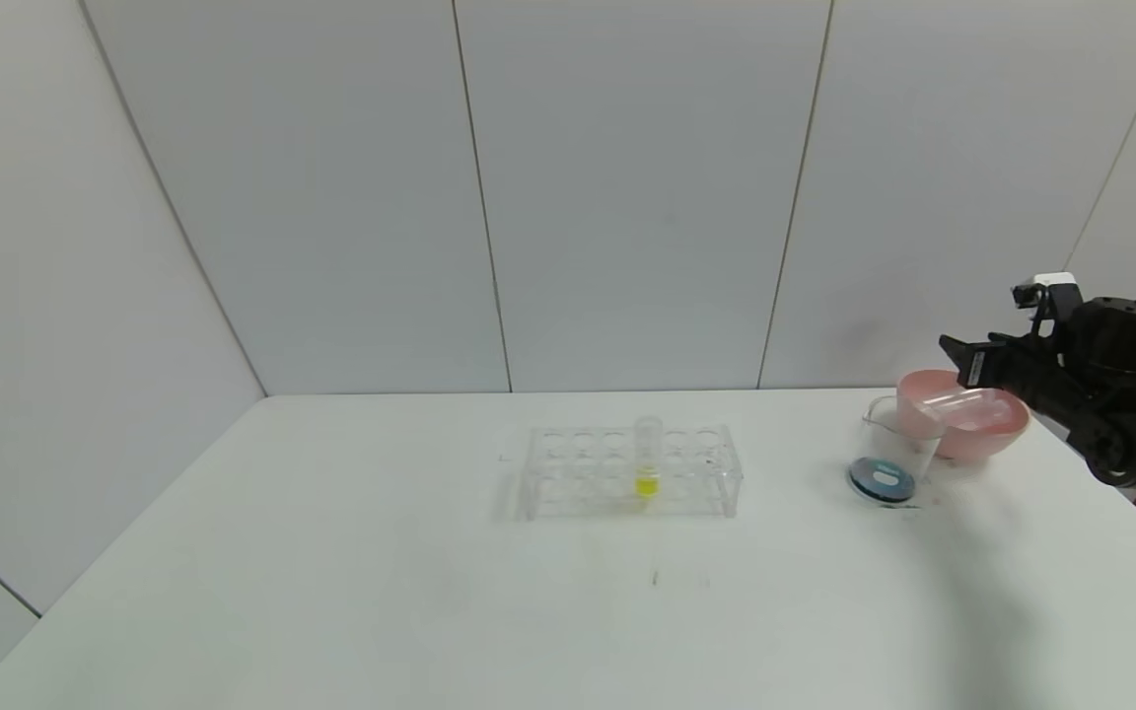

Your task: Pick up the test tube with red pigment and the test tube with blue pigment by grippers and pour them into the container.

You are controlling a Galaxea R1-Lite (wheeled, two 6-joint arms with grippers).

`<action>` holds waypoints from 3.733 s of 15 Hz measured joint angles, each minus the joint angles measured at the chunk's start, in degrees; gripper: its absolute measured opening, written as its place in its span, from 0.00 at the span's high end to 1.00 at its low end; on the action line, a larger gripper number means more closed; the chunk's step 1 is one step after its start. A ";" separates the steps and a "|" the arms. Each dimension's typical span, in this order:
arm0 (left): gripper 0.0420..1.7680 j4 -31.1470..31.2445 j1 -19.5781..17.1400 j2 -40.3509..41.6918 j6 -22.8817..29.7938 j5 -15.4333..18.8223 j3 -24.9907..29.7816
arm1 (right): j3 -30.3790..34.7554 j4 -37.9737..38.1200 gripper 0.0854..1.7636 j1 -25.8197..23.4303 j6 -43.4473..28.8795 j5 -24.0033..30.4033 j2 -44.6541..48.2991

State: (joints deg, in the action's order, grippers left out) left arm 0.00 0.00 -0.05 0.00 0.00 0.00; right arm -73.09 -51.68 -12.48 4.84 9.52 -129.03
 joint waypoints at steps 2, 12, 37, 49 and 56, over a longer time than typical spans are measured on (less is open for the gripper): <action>0.00 0.00 0.00 0.00 0.00 0.00 0.00 | -0.02 0.06 0.33 0.41 -0.17 -0.22 0.26; 0.00 0.00 0.00 0.00 0.00 0.00 0.00 | 6.07 0.50 0.11 19.48 -1.87 -11.75 10.07; 0.00 0.00 0.00 0.00 0.00 0.00 0.00 | 40.59 40.19 0.04 20.49 5.12 -31.24 110.24; 0.00 0.02 0.00 0.00 0.00 0.00 0.00 | 37.27 46.00 0.04 16.12 10.73 -35.38 114.03; 0.00 0.00 0.00 0.00 0.00 0.00 0.00 | 44.68 45.52 0.03 12.75 -0.17 -18.10 126.39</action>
State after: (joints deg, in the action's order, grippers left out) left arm 0.00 0.00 -0.05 0.00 0.00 0.00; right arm -28.42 -6.16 0.27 4.67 -8.58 -2.63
